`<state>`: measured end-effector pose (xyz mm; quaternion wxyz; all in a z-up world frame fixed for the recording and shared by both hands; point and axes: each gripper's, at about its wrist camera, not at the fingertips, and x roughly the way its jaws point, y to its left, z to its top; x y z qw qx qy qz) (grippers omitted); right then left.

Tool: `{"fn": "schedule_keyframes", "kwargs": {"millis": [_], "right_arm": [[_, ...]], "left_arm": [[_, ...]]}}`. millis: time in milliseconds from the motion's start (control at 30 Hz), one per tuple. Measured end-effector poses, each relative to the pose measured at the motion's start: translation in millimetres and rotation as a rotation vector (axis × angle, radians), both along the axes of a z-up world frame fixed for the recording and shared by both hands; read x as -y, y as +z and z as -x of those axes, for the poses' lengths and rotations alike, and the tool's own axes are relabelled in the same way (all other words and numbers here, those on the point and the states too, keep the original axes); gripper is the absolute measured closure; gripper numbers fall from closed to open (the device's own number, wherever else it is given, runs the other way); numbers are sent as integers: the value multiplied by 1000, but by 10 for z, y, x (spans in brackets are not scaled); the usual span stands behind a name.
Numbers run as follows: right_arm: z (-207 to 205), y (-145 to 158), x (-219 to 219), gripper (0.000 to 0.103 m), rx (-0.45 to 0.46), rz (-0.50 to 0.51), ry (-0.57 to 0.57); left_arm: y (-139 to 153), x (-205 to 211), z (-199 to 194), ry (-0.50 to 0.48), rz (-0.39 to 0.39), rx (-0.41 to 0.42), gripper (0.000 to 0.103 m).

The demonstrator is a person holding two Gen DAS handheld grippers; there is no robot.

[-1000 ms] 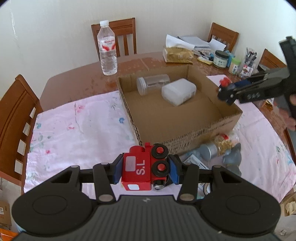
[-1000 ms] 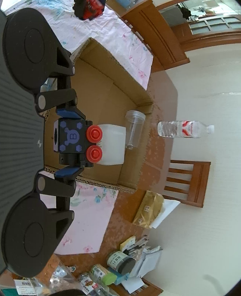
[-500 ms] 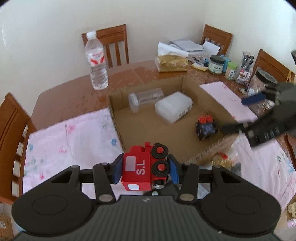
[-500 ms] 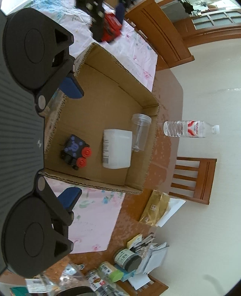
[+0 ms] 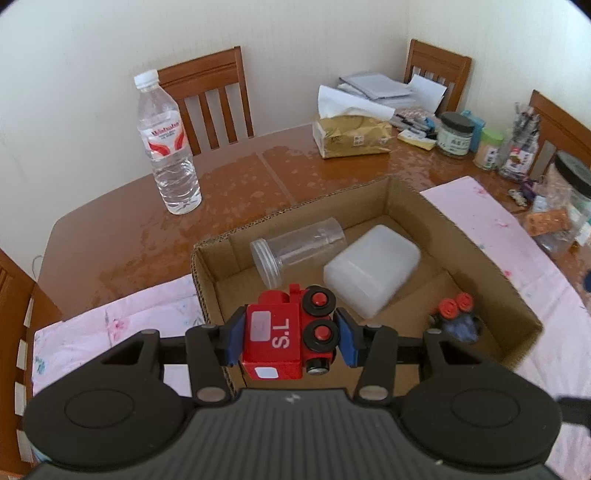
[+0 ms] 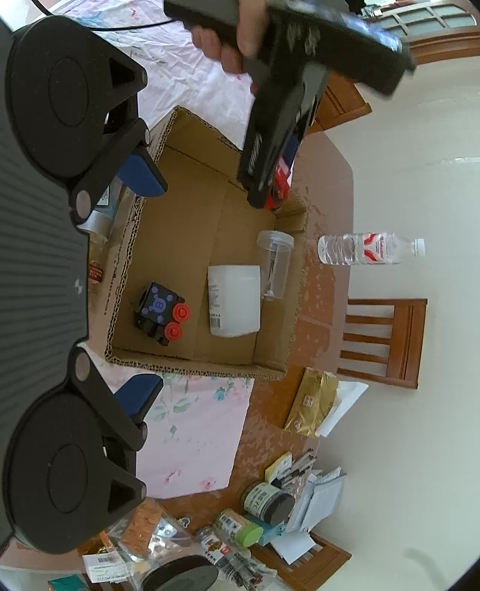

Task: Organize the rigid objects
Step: 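Lower the red S.L train into the cardboard box and open the left tool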

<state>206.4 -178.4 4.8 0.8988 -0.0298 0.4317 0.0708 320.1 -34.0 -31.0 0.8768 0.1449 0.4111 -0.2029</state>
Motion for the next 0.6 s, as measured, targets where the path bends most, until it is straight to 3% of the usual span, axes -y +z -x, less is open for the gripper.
{"fn": "schedule_keyframes", "kwargs": {"millis": [133,200,267,600], "right_arm": [[18,9,26,0,-1,-5,-16],[24,16,37,0,0,-24,-16],[27,20,30,0,-1,-25,-15],[45,-69,-6,0,-16,-17,-20]], "left_arm": [[-65,37,-140,28,5,9,48],[-64,34,-166,47,20,20,3],[-29,31,-124,49,32,62,2],[88,-87,166,63,-24,104,2]]}}
